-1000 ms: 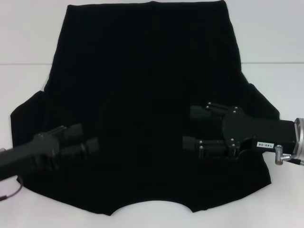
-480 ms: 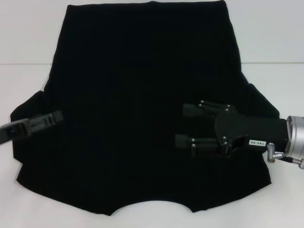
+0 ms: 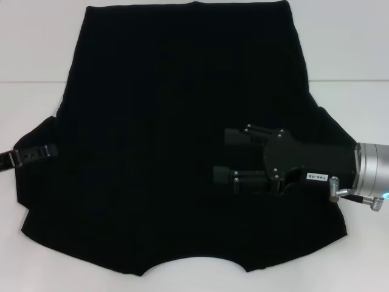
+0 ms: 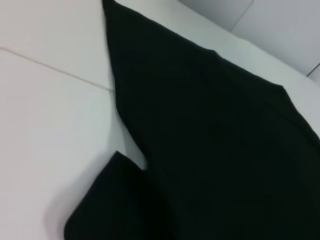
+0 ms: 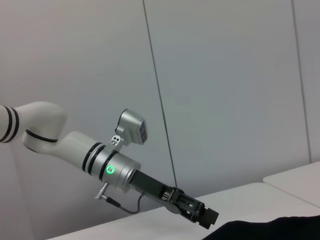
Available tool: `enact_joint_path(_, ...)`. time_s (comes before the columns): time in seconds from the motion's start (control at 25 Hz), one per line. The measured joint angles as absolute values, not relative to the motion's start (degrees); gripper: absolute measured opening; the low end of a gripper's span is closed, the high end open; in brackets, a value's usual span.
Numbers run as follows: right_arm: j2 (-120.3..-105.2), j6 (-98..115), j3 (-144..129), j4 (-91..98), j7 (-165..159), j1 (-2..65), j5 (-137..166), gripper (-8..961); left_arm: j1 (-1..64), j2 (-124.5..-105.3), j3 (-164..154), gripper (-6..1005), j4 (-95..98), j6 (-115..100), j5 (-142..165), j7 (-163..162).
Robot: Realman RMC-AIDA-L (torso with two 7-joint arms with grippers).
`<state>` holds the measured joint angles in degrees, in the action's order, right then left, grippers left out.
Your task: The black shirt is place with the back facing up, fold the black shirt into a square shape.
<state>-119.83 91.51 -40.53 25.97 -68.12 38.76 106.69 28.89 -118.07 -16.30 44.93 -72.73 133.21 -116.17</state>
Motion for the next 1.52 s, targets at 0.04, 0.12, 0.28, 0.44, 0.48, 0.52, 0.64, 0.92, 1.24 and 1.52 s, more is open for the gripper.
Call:
enact_joint_path(0.04,-119.82,91.46,-40.48,25.94,-68.12,38.84,106.69,904,29.07,-118.04,-16.41,868,44.93,-72.39,133.33,-116.32)
enact_joint_path(0.12,-119.82,91.42,-40.37,25.93,-68.12,38.94,106.69,904,29.46,-117.96,-16.83,866,44.91,-71.09,133.56,-117.17)
enact_joint_path(0.28,-119.79,91.25,-40.15,25.93,-68.12,38.95,106.7,903,29.59,-117.95,-18.51,861,44.9,-66.76,133.97,-119.87)
enact_joint_path(0.44,-119.79,91.03,-40.14,25.85,-68.12,38.89,106.7,902,29.81,-118.26,-20.6,857,44.9,-61.67,136.51,-122.97)
enact_joint_path(0.48,-119.79,90.99,-40.14,25.83,-68.11,38.85,106.7,901,29.89,-118.34,-21.14,856,44.9,-60.92,137.05,-123.51)
enact_joint_path(0.52,-119.79,90.95,-40.14,25.81,-68.11,38.78,106.7,901,29.98,-118.39,-21.69,854,44.9,-60.43,137.35,-123.89)
enact_joint_path(0.64,-119.79,90.9,-40.14,25.68,-68.12,38.7,106.7,901,30.18,-118.48,-22.56,851,44.78,-59.7,137.54,-124.25)
enact_joint_path(0.92,-119.88,90.57,-40.17,25.14,-68.11,38.62,106.67,899,30.56,-118.54,-22.65,843,44.35,-57.47,137.93,-124.27)
enact_joint_path(1.24,-119.89,90.52,-40.11,25.11,-68.12,38.57,106.61,897,30.59,-118.65,-22.7,834,43.59,-56.29,138.13,-124.28)
enact_joint_path(1.52,-119.89,90.52,-40.07,25.13,-68.11,38.58,106.61,896,30.59,-118.66,-22.77,826,42.92,-56.14,138.17,-124.11)
